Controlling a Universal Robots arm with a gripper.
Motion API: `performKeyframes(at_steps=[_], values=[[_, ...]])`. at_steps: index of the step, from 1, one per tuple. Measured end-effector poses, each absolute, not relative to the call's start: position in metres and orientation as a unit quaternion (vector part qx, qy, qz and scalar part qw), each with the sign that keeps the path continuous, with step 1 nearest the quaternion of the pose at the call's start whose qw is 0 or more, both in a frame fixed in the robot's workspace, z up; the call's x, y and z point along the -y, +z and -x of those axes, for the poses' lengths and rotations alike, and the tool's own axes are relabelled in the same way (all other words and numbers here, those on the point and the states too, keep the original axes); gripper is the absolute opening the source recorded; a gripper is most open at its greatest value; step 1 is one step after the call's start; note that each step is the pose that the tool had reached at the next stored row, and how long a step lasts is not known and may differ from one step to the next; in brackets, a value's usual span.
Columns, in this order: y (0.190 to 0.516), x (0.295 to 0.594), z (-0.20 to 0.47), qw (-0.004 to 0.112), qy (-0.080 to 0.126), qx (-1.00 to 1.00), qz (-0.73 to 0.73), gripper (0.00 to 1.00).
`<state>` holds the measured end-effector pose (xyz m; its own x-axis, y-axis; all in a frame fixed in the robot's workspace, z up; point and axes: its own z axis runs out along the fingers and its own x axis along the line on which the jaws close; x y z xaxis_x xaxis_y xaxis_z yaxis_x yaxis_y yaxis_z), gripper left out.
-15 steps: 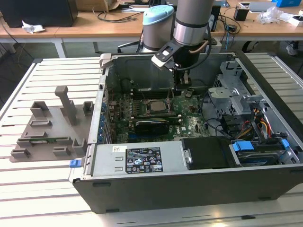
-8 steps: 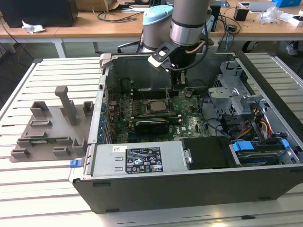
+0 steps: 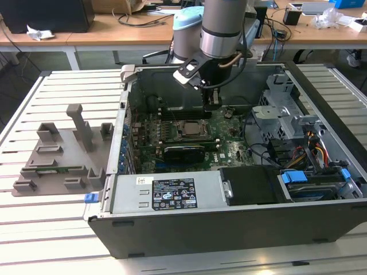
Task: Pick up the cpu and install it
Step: 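Close the cpu cover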
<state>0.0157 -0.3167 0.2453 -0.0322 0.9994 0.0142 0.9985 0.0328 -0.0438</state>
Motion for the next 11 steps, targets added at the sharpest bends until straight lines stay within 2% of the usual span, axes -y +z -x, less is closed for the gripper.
performKeyframes(at_steps=[11], values=[[0.218,0.317,0.024,0.02,0.011,0.718,0.695,0.11]])
